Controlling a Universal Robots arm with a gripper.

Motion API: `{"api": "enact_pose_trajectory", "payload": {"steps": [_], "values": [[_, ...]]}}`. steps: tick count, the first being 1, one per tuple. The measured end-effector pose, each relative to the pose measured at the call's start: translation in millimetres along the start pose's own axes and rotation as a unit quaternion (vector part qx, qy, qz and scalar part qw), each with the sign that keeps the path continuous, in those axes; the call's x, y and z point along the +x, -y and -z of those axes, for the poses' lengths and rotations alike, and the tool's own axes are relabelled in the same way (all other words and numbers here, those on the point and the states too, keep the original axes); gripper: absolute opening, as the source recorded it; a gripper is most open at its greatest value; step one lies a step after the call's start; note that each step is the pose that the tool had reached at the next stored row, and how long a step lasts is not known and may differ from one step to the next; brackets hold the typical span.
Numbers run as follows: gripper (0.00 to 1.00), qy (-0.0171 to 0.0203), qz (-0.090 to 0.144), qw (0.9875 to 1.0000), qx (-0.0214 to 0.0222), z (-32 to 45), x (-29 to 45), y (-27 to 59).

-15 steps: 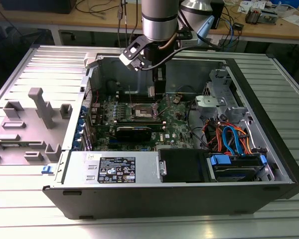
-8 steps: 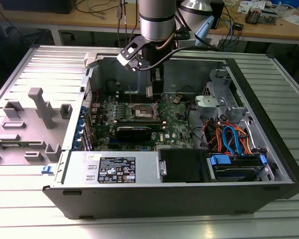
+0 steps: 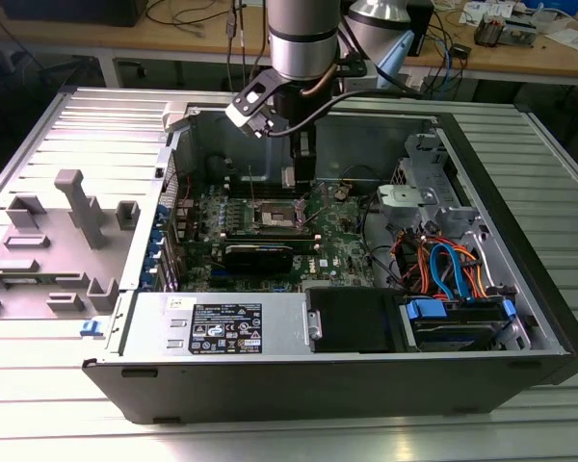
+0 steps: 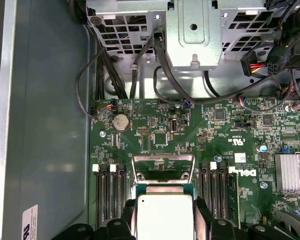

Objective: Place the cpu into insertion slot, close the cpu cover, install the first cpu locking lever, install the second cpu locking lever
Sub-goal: 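Place the cpu into insertion slot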

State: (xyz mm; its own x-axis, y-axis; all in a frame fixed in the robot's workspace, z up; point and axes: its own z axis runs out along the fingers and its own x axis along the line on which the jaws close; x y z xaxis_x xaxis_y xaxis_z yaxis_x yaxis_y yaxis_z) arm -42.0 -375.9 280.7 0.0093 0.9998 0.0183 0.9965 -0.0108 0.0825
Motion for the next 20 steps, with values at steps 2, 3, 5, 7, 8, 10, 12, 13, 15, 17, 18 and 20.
{"api": "enact_pose_trajectory", "payload": {"steps": [2,3,5,7,8,10,12,13,15,17,18,20], "values": [[0.55,0.0000,0.000,1.0000,0.0000,-0.1,0.0,0.4],[0.55,0.0000,0.000,1.0000,0.0000,-0.2,0.0,0.5],[0.55,-0.0001,0.000,1.0000,0.0000,-2.1,0.0,1.2],[0.55,0.0000,0.000,1.0000,0.0000,-4.2,-0.1,2.3],[0.55,-0.0001,0.000,1.0000,0.0000,-5.3,-0.1,3.2],[0.55,0.0000,0.000,1.0000,0.0000,-7.8,-0.2,6.6],[0.55,0.0000,0.000,1.0000,0.0000,-10.6,-0.3,10.0],[0.55,0.0000,0.000,1.0000,0.0000,-12.3,-0.3,10.9],[0.55,-0.0001,0.000,1.0000,0.0000,-16.3,-0.4,12.6],[0.55,-0.0001,0.000,1.0000,-0.0001,-19.6,-0.5,14.0],[0.55,-0.0001,0.000,1.0000,-0.0001,-20.3,-0.5,14.4],[0.55,0.0001,0.000,1.0000,0.0001,-20.6,-0.6,14.5]]}}
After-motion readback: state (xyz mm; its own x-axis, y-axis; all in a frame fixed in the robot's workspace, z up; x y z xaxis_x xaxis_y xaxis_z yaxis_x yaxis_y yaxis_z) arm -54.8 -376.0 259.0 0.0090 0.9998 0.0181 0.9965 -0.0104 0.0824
